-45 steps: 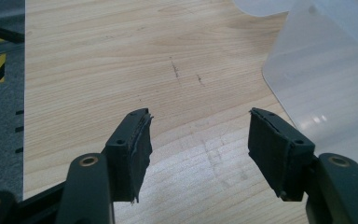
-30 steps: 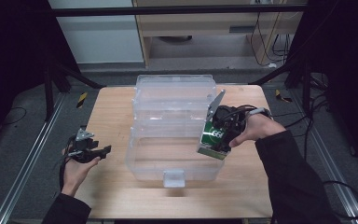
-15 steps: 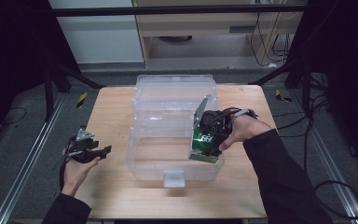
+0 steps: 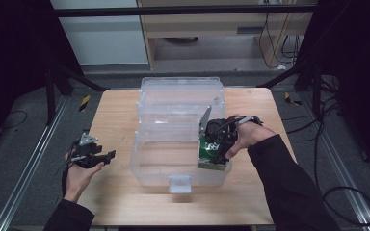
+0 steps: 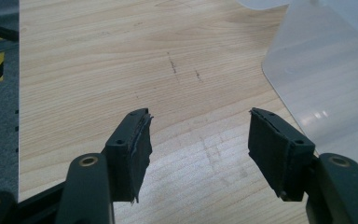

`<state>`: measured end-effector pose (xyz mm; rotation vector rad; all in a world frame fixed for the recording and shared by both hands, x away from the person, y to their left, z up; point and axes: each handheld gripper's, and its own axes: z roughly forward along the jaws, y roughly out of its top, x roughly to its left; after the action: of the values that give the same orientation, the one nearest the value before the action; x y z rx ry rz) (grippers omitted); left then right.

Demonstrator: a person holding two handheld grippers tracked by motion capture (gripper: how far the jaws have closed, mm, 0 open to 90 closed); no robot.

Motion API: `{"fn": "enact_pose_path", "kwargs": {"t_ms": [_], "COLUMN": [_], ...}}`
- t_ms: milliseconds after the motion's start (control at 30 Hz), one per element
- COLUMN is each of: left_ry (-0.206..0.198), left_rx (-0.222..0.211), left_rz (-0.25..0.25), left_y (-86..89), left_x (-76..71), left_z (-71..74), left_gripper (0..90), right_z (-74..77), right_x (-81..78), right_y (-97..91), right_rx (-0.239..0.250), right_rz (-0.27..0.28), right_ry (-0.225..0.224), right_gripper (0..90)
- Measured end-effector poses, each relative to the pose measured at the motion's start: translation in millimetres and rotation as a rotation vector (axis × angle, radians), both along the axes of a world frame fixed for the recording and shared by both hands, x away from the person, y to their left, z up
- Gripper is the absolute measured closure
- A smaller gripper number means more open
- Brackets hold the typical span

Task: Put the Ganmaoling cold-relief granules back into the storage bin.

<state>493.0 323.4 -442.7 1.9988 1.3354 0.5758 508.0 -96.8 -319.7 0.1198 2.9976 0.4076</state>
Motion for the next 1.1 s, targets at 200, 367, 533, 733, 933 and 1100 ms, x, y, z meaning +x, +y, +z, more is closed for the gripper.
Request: {"fn": "enact_pose_path", "kwargs": {"t_ms": [200,367,533,733,933,1100], "left_ry": [0.002,0.004,0.005,0.011,0.015,0.016], "left_rx": [0.002,0.004,0.002,0.005,0.007,0.011], "left_rz": [0.000,-0.001,0.001,-0.001,0.000,-0.001], "left_y": [0.0,0.1,-0.4,-1.2,-1.8,-2.0], "left_x": [0.3,0.5,0.7,1.2,1.7,1.8], "left_z": [-0.8,-1.0,-1.9,-3.6,-5.1,-5.3], "left_gripper": [38.4,38.4,38.4,38.4,38.5,38.4], "right_z": [-8.1,-15.1,-22.4,-30.5,-37.6,-43.2], "right_x": [2.9,4.0,5.8,7.0,8.4,9.1], "right_y": [-1.3,-1.0,-1.7,-2.6,-1.2,-0.7], "right_rx": [-0.025,-0.039,-0.043,-0.051,-0.060,-0.064], "right_rz": [-0.001,0.025,0.032,0.043,0.058,0.073], "right_ry": [-0.002,-0.010,-0.009,-0.012,-0.018,-0.019], "right_gripper": [17.1,17.0,17.0,17.0,17.0,17.1]}}
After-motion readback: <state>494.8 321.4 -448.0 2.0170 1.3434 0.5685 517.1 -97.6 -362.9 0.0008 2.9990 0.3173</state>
